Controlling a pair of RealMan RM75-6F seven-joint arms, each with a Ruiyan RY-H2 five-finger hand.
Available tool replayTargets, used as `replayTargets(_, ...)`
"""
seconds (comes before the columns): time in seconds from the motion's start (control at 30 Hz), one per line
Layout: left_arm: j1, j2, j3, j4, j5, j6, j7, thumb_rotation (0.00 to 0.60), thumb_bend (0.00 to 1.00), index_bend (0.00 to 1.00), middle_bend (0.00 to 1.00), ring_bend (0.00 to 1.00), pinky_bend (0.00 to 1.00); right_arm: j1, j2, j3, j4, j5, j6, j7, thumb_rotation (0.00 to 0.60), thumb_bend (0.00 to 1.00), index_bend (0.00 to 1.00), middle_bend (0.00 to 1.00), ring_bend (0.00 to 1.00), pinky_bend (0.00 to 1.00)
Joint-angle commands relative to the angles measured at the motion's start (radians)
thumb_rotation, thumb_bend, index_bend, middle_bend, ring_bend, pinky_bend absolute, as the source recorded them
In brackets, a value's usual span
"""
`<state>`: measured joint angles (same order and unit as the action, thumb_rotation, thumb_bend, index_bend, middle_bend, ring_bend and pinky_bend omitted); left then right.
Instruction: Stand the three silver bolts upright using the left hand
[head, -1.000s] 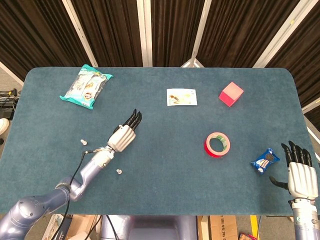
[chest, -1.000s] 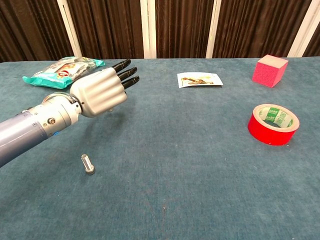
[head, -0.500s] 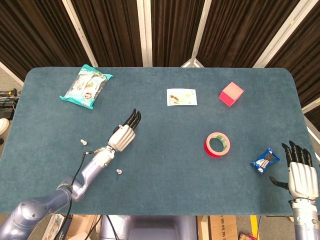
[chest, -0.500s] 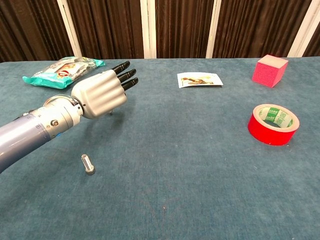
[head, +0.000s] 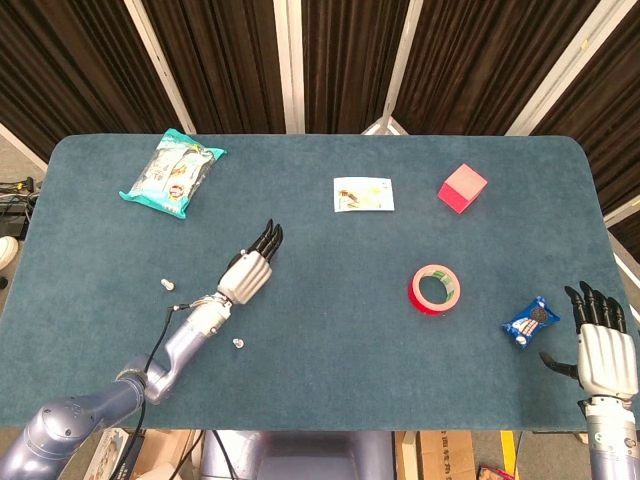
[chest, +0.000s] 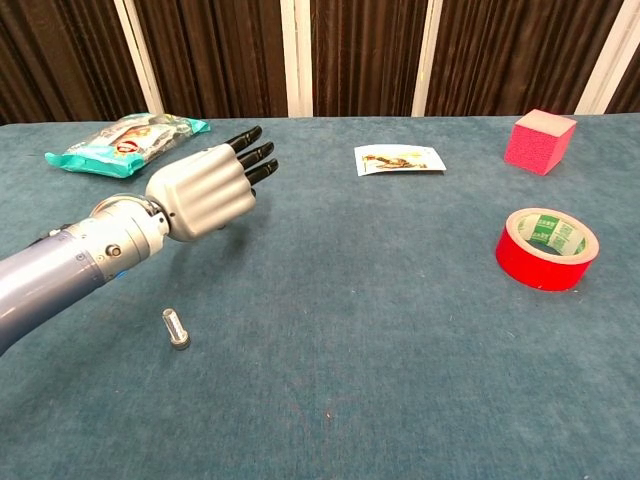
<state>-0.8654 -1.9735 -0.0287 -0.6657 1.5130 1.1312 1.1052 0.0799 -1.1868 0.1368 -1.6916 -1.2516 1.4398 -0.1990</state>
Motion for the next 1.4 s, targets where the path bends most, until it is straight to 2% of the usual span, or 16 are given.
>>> replayTargets(0.03, 0.001, 0.002, -0.002, -0.006, 0.005, 0.004, 0.004, 0.600, 0.48, 0.40, 0.05, 0.00, 0.00, 0.000, 0.001, 0.000, -0.001, 0.000, 0.001, 0.000, 0.600, 0.00, 0.11, 0.03, 0.00, 0.00)
replayTargets(0.13, 0.001, 0.009, -0.013, -0.031, 0.011, 0.028, -0.007, 0.600, 0.47, 0.34, 0.04, 0.00, 0.00, -0.001, 0.001, 0.001, -0.001, -0.001, 0.001, 0.003, 0.600, 0.00, 0.11, 0.03, 0.00, 0.00)
replayTargets(0.33, -0.001, 0.046, -0.064, -0.159, 0.013, 0.101, -0.064, 0.600, 0.44, 0.32, 0.04, 0.00, 0.00, 0.001, 0.000, 0.000, 0.000, 0.001, -0.003, 0.003, 0.600, 0.00, 0.11, 0.03, 0.00, 0.00)
replayTargets(0.4, 0.012, 0.055, -0.098, -0.239, -0.005, 0.143, -0.111, 0.600, 0.43, 0.32, 0.04, 0.00, 0.00, 0.001, -0.002, -0.001, 0.002, -0.001, -0.003, 0.000, 0.600, 0.00, 0.11, 0.03, 0.00, 0.00)
replayTargets(0.5, 0.066, 0.059, -0.183, -0.410, -0.066, 0.250, -0.171, 0.600, 0.45, 0.33, 0.04, 0.00, 0.00, 0.000, -0.003, -0.002, 0.000, -0.005, 0.003, -0.004, 0.600, 0.00, 0.11, 0.03, 0.00, 0.00)
replayTargets(0.57, 0.101, 0.079, -0.219, -0.502, -0.081, 0.327, -0.146, 0.600, 0.45, 0.33, 0.04, 0.00, 0.00, -0.001, -0.004, -0.003, -0.002, -0.008, 0.007, -0.007, 0.600, 0.00, 0.11, 0.03, 0.00, 0.00)
replayTargets(0.67, 0.164, 0.133, -0.262, -0.664, -0.161, 0.365, -0.126, 0.600, 0.45, 0.33, 0.04, 0.00, 0.00, -0.002, -0.005, -0.006, -0.002, -0.013, 0.008, -0.011, 0.600, 0.00, 0.11, 0.03, 0.00, 0.00)
replayTargets(0.73, 0.201, 0.190, -0.278, -0.788, -0.219, 0.359, -0.111, 0.600, 0.45, 0.32, 0.04, 0.00, 0.00, -0.002, -0.006, -0.008, -0.003, -0.013, 0.007, -0.014, 0.600, 0.00, 0.11, 0.03, 0.00, 0.00)
replayTargets(0.87, 0.286, 0.360, -0.319, -1.053, -0.372, 0.345, -0.068, 0.600, 0.44, 0.32, 0.03, 0.00, 0.00, -0.003, -0.007, -0.006, -0.007, -0.013, 0.014, -0.022, 0.600, 0.00, 0.11, 0.03, 0.00, 0.00)
replayTargets(1.03, 0.403, 0.579, -0.351, -1.312, -0.532, 0.331, -0.145, 0.600, 0.44, 0.32, 0.03, 0.00, 0.00, -0.004, -0.008, -0.007, -0.011, -0.016, 0.019, -0.030, 0.600, 0.00, 0.11, 0.03, 0.00, 0.00)
replayTargets(1.23, 0.542, 0.826, -0.352, -1.432, -0.614, 0.266, -0.376, 0.600, 0.44, 0.32, 0.03, 0.00, 0.00, -0.006, -0.004, -0.012, -0.016, -0.027, 0.026, -0.039, 0.600, 0.00, 0.11, 0.03, 0.00, 0.00)
replayTargets(1.4, 0.611, 0.926, -0.296, -1.422, -0.522, 0.220, -0.520, 0.600, 0.44, 0.32, 0.02, 0.00, 0.00, -0.009, 0.001, -0.016, -0.022, -0.042, 0.034, -0.040, 0.600, 0.00, 0.11, 0.03, 0.00, 0.00)
